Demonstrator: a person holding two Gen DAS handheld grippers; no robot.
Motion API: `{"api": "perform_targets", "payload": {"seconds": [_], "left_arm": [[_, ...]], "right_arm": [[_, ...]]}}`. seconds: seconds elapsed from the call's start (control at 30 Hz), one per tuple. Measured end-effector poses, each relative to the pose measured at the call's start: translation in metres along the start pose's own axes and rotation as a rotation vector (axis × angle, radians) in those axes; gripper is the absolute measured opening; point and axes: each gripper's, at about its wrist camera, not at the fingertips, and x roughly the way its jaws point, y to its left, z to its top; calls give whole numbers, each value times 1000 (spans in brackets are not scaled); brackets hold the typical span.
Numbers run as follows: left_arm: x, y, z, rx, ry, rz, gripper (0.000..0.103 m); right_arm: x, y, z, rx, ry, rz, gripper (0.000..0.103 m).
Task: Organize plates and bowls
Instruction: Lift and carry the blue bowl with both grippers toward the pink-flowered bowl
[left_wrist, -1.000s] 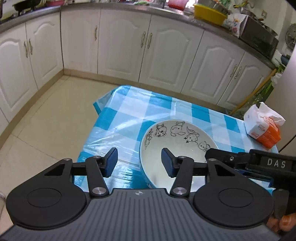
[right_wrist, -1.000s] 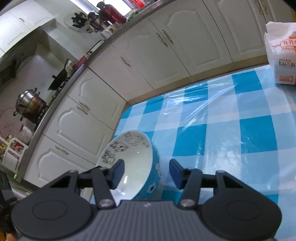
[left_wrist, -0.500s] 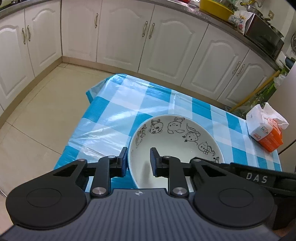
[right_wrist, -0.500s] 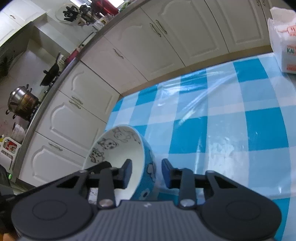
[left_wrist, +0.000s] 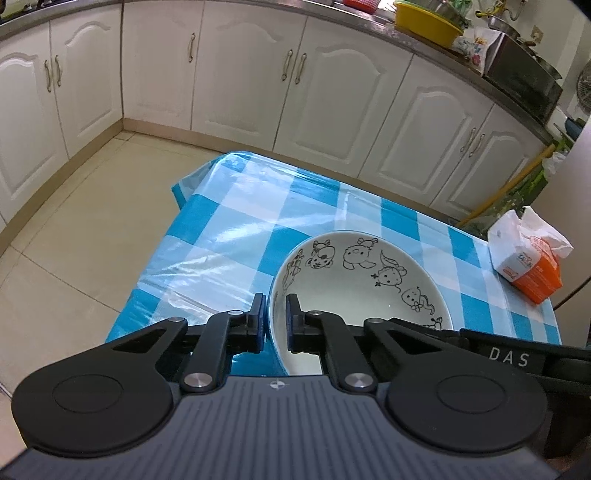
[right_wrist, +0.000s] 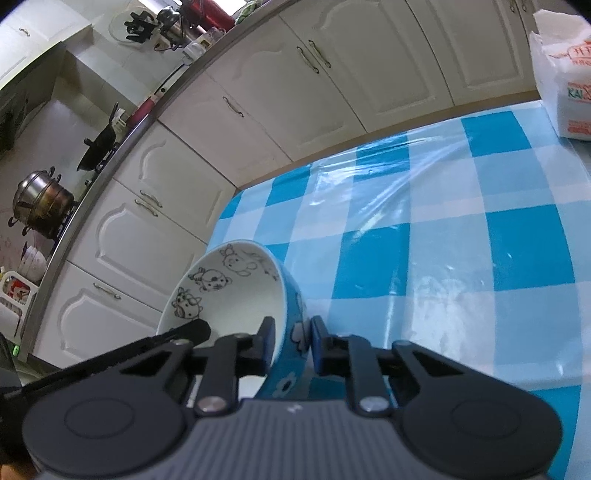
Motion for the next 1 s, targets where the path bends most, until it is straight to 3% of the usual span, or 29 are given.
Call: {"api": "perform_targets", "payload": {"seconds": [0.37,1.0], "left_arm": [[-25,-15,-9,22,-30,-59,5],[-110,-26,-49,64,-87,-148,5]], "right_arm": [[-25,-8,-5,23,-22,6,17],[-108,0,-45,4,-96,61,16]]}}
